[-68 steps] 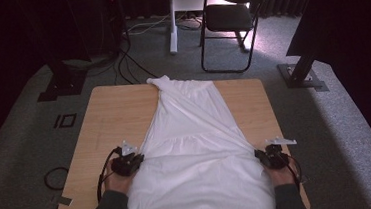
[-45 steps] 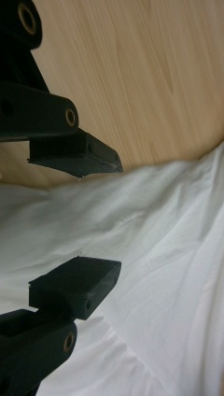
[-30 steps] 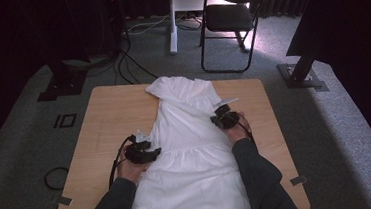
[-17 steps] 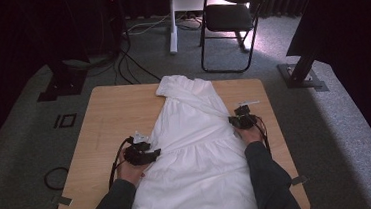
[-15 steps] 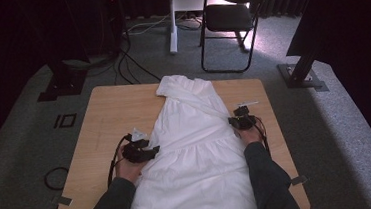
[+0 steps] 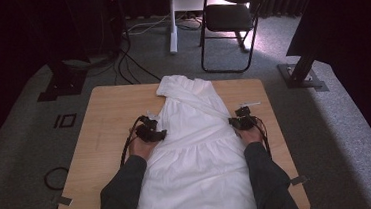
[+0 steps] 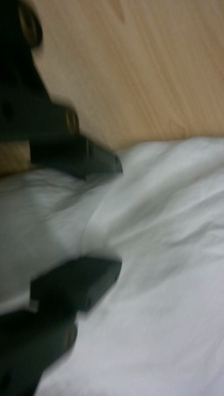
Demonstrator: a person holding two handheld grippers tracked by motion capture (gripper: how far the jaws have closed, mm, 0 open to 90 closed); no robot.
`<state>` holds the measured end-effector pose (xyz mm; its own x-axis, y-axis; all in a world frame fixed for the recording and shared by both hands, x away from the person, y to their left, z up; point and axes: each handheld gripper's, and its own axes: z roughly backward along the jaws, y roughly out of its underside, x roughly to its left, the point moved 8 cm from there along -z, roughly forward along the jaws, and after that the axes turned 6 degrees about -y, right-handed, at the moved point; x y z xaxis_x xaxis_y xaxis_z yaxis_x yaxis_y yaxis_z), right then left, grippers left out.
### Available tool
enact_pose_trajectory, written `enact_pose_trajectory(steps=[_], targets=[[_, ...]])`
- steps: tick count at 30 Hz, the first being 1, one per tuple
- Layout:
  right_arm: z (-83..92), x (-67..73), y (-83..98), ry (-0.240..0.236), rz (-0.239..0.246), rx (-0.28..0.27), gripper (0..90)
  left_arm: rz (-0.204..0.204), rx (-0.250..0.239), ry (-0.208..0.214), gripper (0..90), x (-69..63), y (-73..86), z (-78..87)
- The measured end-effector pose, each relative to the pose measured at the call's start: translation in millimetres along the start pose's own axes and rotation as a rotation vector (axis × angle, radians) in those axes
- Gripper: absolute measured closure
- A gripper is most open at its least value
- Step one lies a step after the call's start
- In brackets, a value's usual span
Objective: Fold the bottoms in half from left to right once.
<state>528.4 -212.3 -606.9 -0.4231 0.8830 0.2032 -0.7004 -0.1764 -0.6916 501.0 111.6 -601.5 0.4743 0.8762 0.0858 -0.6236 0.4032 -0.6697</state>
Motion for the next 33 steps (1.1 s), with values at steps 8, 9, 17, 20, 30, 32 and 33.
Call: enact_pose_trajectory(steps=[8,9,17,20,30,32,33], targets=[[14.7,9.6,18.8,-0.01,0.021,0.005,86.7,-0.002,-0.02,0.021,82.7,-5.7,24.9,22.6],[18.1,13.4,23.8,-0.017,0.026,0.004,86.9,-0.001,-0.029,0.026,82.8,-7.5,30.1,26.8],[60.8,47.6,80.6,-0.081,0.054,0.013,86.7,-0.015,-0.047,0.078,82.4,-36.4,85.1,75.7],[80.6,62.6,106.5,-0.121,0.048,0.025,86.7,-0.059,-0.036,0.08,82.2,-50.6,105.6,95.8],[105.4,75.9,97.2,-0.081,0.121,0.005,49.9,-0.018,-0.138,0.055,53.2,-35.7,80.1,117.3],[103.5,80.4,86.4,-0.083,0.152,-0.009,49.3,-0.03,-0.148,0.071,53.0,-37.2,69.7,111.8],[98.5,90.6,70.6,-0.097,0.186,-0.023,53.4,-0.038,-0.147,0.083,52.9,-38.9,65.4,107.5]])
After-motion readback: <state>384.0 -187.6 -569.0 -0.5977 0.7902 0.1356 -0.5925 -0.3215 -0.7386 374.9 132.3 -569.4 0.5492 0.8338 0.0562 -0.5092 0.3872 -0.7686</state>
